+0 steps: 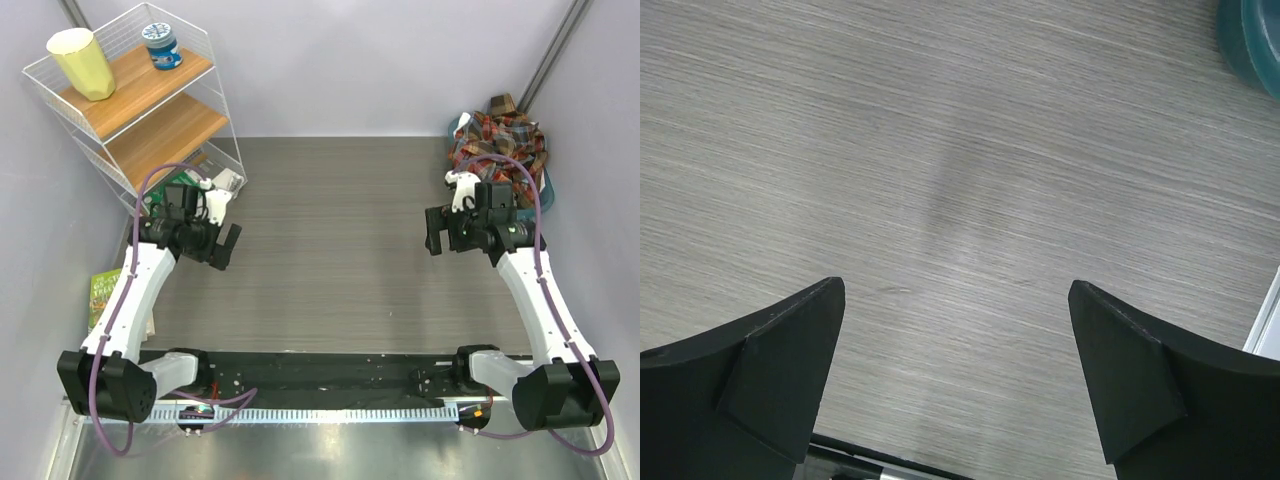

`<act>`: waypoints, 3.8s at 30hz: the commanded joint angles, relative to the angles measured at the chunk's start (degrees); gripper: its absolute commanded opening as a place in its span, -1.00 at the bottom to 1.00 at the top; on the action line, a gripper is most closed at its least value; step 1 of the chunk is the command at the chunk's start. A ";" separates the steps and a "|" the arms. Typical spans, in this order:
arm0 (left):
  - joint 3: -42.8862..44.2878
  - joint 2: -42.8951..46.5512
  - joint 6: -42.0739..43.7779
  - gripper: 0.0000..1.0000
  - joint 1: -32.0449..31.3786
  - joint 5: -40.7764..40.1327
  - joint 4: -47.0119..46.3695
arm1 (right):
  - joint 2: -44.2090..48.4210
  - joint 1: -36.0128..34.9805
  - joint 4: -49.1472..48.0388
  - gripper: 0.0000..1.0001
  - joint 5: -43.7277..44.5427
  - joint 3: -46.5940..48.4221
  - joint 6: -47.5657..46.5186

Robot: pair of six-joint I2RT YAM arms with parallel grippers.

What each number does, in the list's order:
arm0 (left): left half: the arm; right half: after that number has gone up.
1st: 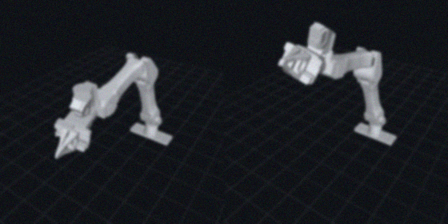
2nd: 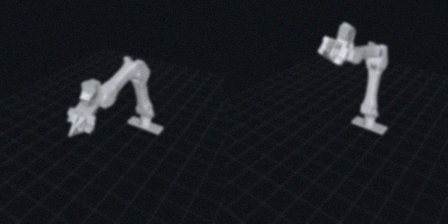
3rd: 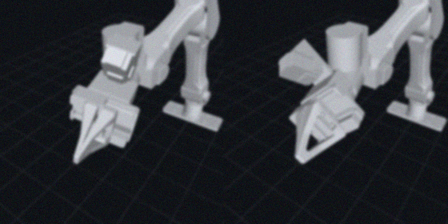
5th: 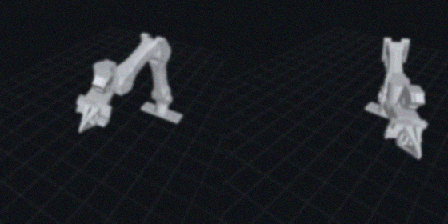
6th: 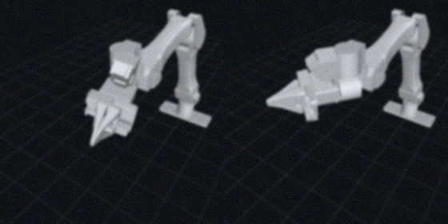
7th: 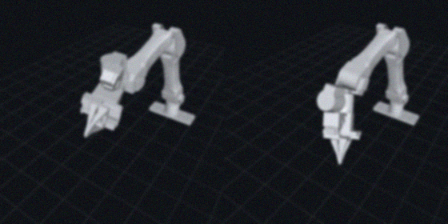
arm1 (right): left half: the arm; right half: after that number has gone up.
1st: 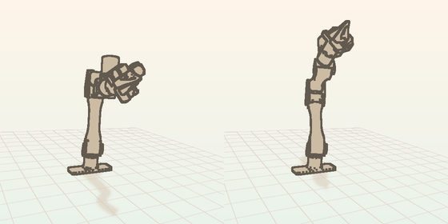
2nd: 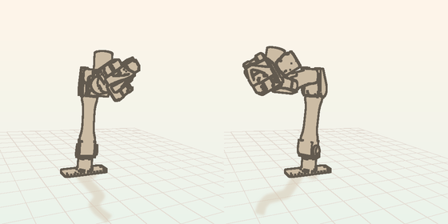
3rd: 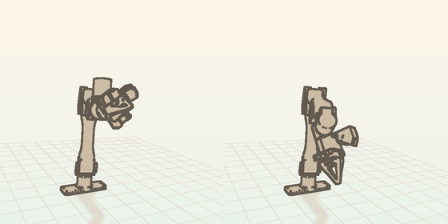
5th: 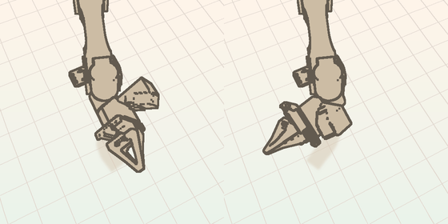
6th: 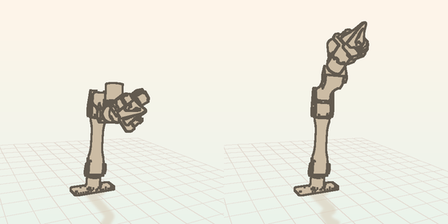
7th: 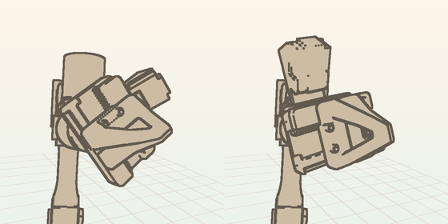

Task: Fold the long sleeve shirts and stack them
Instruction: Grab the shirt from the pile, then move the shirt to the center of the board

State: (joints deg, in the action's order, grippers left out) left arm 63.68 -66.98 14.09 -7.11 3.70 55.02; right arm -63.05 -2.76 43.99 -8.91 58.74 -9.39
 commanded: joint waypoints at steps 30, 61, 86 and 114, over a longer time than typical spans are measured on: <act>11.12 -8.96 0.15 1.00 -4.84 1.04 -0.97 | -53.31 27.11 5.32 0.99 -8.23 66.14 -5.65; 12.69 -13.35 0.24 1.00 -4.84 -2.65 0.26 | -52.20 27.55 -13.66 -0.98 -27.29 60.35 14.39; 21.49 -9.14 -9.44 1.00 -1.94 0.15 0.25 | -19.58 7.77 -23.98 0.65 -45.06 41.75 35.88; 22.53 -42.87 8.33 0.75 -9.94 2.01 -12.57 | -16.58 -12.95 -5.91 0.68 -16.08 1.29 -9.95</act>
State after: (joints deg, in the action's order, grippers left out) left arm 81.19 -106.54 21.78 -16.82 7.38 44.53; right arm -80.55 -8.73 44.10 -30.59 61.32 -18.33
